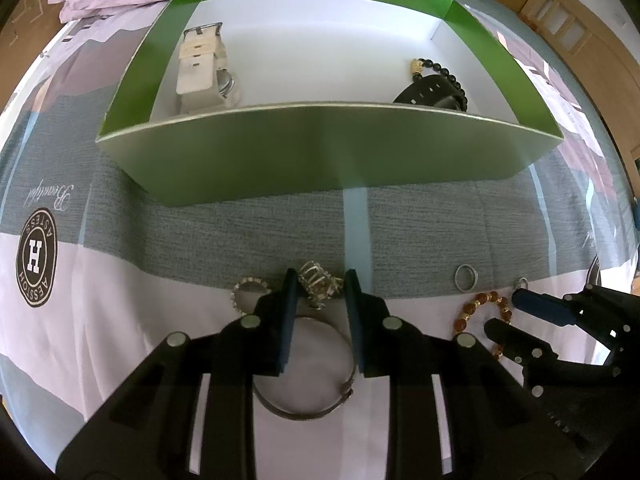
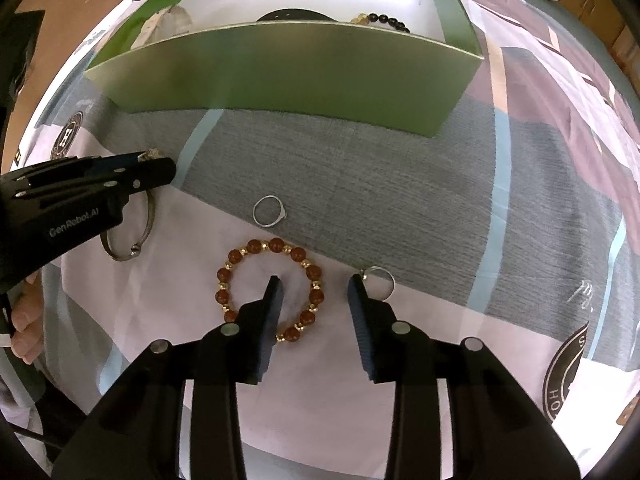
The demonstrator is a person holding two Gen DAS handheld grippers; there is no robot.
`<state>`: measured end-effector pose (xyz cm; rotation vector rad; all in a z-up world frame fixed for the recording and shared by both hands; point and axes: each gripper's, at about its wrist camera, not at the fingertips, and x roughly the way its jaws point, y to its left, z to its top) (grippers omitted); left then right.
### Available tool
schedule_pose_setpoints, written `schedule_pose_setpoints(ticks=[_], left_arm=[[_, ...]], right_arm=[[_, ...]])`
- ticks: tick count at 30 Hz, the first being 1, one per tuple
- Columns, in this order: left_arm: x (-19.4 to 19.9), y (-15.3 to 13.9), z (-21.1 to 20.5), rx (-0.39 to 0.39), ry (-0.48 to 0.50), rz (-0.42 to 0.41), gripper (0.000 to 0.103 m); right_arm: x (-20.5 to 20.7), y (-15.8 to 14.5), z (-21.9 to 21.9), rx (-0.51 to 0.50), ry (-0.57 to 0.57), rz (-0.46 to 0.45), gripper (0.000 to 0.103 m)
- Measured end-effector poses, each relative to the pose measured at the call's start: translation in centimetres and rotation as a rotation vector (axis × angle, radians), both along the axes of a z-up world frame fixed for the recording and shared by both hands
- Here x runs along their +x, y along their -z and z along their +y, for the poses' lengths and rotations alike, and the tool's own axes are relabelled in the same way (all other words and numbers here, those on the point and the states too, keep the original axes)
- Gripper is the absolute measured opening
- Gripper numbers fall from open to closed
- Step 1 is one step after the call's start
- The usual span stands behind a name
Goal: Organize jewelry
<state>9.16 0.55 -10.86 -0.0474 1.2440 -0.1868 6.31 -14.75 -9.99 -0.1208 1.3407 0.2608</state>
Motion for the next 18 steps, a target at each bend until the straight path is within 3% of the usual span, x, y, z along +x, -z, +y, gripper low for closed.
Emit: schedule_pose_setpoints(ticks=[11, 18], left_arm=[[0.0, 0.2, -0.2, 0.011, 0.007, -0.005, 0.024], [-0.1, 0.2, -0.3, 0.013, 0.007, -0.006, 0.024]], right_arm=[[-0.8, 0.5, 0.8, -0.035, -0.027, -0.022, 0.035], [-1.7, 0.3, 2.1, -0.043, -0.051, -0.031, 0.018]])
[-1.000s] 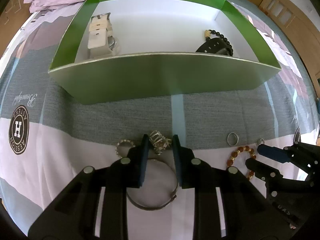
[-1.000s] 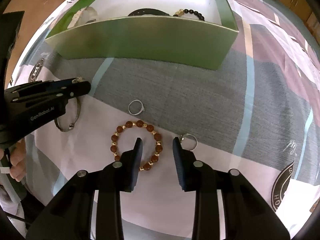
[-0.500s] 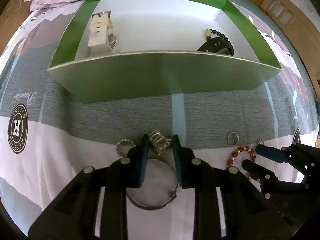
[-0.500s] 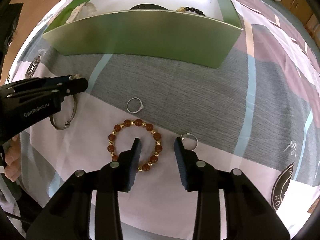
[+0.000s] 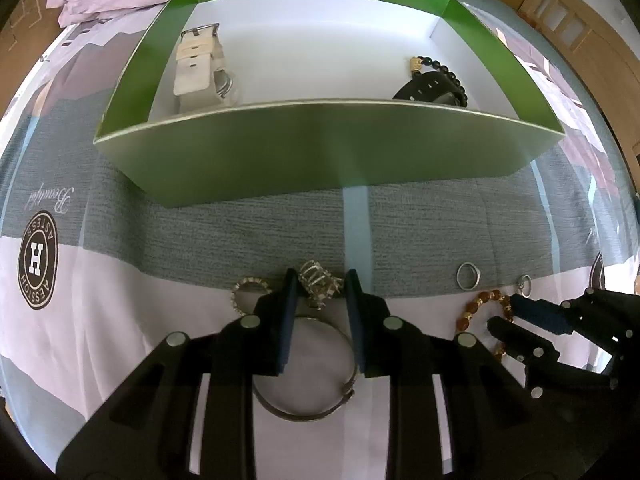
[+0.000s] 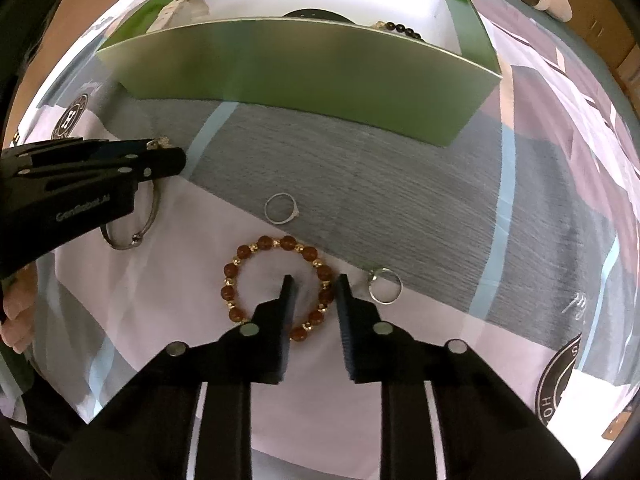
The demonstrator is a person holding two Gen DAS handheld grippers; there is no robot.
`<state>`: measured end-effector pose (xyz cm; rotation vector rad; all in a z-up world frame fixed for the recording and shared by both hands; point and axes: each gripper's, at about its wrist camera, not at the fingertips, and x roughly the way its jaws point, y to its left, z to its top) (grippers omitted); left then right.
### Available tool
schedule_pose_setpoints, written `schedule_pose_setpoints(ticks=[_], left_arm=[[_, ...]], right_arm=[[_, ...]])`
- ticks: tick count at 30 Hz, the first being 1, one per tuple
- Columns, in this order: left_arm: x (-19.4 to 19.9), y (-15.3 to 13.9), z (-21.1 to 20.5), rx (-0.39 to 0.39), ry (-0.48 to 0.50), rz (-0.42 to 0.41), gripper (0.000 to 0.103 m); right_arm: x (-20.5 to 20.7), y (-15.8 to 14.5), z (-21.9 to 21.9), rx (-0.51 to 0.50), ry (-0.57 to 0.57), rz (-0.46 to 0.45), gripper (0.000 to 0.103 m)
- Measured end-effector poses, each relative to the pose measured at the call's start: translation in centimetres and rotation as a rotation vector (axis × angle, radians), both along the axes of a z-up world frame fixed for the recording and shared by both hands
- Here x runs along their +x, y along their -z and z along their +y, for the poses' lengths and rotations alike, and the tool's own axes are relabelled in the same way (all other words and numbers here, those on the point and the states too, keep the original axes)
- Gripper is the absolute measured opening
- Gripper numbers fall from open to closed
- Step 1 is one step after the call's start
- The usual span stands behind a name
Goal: Organize jewelry
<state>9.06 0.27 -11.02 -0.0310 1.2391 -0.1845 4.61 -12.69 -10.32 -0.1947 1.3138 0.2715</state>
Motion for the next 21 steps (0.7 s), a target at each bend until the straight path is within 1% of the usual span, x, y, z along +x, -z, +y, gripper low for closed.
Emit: schedule_pose_setpoints(ticks=[3, 10, 15, 18, 21], left_arm=[[0.0, 0.0, -0.1, 0.003, 0.002, -0.002, 0.024], [-0.1, 0.0, -0.1, 0.01, 0.004, -0.005, 0.024], [-0.1, -0.1, -0.1, 0.008, -0.002, -0.004, 0.023], [-0.3, -0.4, 0.0, 0.005, -0.005, -0.013, 0.023], [-0.5, -0.9, -0.2, 0.018, -0.004, -0.038, 0.023]], right_arm=[[-0.3, 0.0, 0.3, 0.001, -0.011, 0.003, 0.012], [-0.7, -0.1, 0.0, 0.0, -0.02, 0.0, 0.01], [-0.9, -0.8, -0.1, 0.01, -0.019, -0.005, 0.009], [-0.4, -1.1, -0.6, 0.022, -0.021, -0.017, 0.007], [-0.6, -1.8, -0.7, 0.033, -0.026, -0.039, 0.007]])
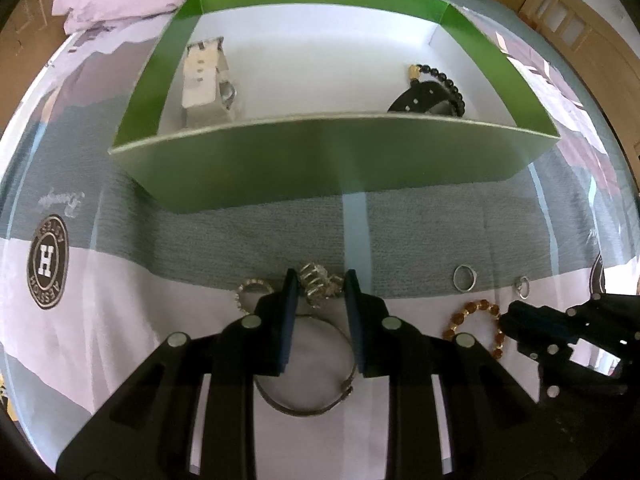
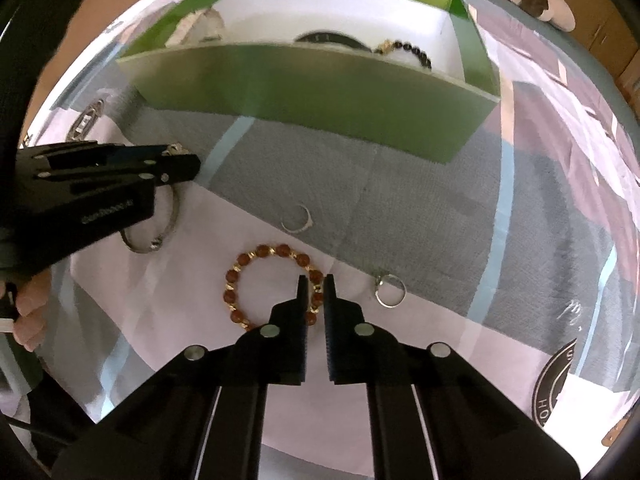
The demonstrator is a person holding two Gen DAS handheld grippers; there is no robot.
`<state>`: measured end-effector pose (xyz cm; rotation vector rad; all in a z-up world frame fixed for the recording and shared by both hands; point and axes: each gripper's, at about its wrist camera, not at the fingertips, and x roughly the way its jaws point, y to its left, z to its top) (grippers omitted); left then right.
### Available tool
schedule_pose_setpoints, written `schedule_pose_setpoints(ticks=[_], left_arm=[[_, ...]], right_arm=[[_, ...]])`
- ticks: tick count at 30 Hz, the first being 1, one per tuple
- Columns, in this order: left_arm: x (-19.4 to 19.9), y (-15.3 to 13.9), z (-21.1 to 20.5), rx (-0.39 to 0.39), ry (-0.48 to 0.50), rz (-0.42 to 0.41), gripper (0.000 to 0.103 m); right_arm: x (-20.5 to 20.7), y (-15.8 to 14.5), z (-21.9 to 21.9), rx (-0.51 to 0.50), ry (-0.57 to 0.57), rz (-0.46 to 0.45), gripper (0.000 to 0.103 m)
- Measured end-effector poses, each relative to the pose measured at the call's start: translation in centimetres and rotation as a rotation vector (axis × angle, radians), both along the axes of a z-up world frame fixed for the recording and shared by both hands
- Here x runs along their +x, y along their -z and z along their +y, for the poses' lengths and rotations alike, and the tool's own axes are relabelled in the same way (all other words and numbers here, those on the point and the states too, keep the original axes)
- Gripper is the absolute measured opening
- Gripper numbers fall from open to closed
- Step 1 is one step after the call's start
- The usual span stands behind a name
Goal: Organize jewelry
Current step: 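Lift the amber bead bracelet into the green box and open the right tool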
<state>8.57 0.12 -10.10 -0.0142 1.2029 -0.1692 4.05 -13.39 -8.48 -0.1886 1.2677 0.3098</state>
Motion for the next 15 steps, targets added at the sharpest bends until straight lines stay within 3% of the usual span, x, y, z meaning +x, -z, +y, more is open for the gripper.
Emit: schedule_pose_setpoints(ticks=[15], left_arm=[[-0.8, -3.1, 0.4, 0.007, -0.004, -0.084, 0.023]], right_arm=[[-0.1, -3.3, -0.7, 0.07, 0.005, -0.103, 0.001]])
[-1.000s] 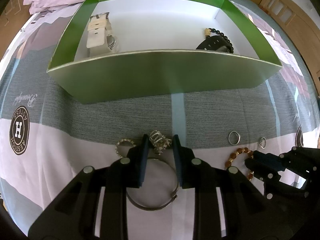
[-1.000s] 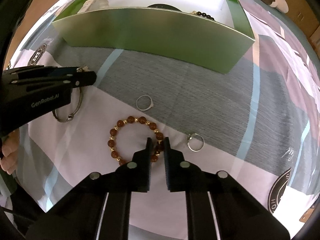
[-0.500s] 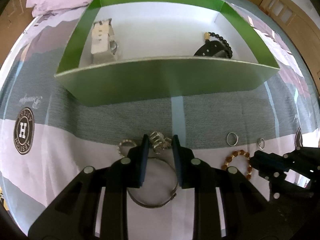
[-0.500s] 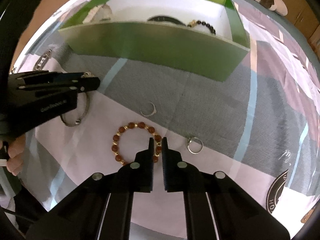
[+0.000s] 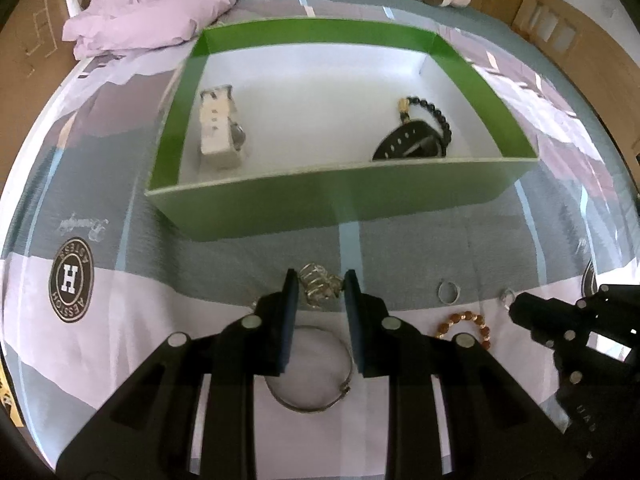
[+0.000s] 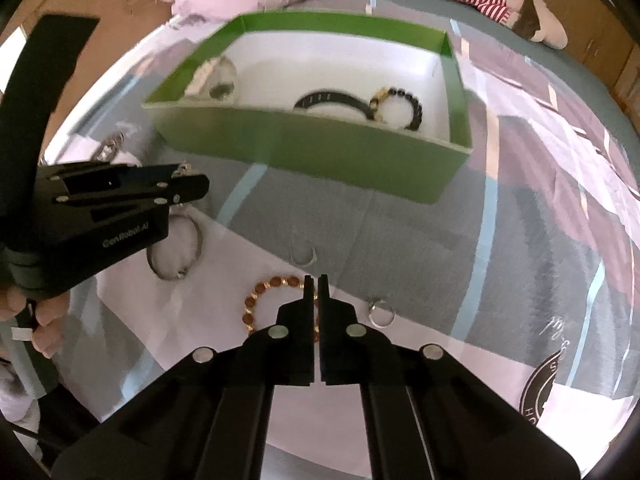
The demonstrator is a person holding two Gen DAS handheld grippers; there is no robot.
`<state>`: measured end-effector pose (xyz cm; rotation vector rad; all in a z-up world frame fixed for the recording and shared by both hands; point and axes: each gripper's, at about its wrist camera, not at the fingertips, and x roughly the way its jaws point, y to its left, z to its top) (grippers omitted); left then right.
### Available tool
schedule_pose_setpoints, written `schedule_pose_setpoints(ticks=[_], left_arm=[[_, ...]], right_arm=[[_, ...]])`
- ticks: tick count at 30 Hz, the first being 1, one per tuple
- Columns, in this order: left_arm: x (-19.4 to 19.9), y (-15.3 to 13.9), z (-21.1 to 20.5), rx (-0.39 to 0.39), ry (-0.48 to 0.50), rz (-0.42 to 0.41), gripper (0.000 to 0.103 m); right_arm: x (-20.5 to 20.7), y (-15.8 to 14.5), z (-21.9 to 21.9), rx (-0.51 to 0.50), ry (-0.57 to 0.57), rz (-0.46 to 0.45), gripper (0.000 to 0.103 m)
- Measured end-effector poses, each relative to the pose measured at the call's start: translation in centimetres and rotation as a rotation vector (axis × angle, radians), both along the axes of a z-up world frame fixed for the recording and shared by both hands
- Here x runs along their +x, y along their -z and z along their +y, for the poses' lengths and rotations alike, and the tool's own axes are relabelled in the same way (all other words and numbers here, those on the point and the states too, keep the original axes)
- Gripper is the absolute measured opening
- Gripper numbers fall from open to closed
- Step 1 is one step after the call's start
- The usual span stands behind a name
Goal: Organize jewelry
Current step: 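Lift the amber bead bracelet into the green box and open the right tool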
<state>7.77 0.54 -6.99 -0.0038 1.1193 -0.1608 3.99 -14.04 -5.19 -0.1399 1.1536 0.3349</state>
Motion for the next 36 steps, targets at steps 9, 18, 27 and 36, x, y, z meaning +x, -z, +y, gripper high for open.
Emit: schedule_pose_setpoints(ticks=[9, 18, 27, 36], left_arm=[[0.0, -0.1, 0.2, -0.01, -0.005, 0.007, 0.023], [0.3, 0.1, 0.6, -0.029, -0.008, 0.016, 0.023], [0.1, -1.4, 1.2, -0.049, -0.02, -0.011, 0.023], [0.4, -4.6, 2.5, -0.086, -0.051, -0.071, 0.023]], right_arm=[[0.6, 2.0, -0.3, -0.001, 0.013, 0.084, 0.022], [0.7, 4.9, 0.7, -0.055, 0.008, 0.144, 0.007], [-0.1, 1.4, 0.2, 0.035, -0.018, 0.051, 0.007], [0.3, -4.6, -3.0, 0.163, 0.067, -0.12, 0.007]])
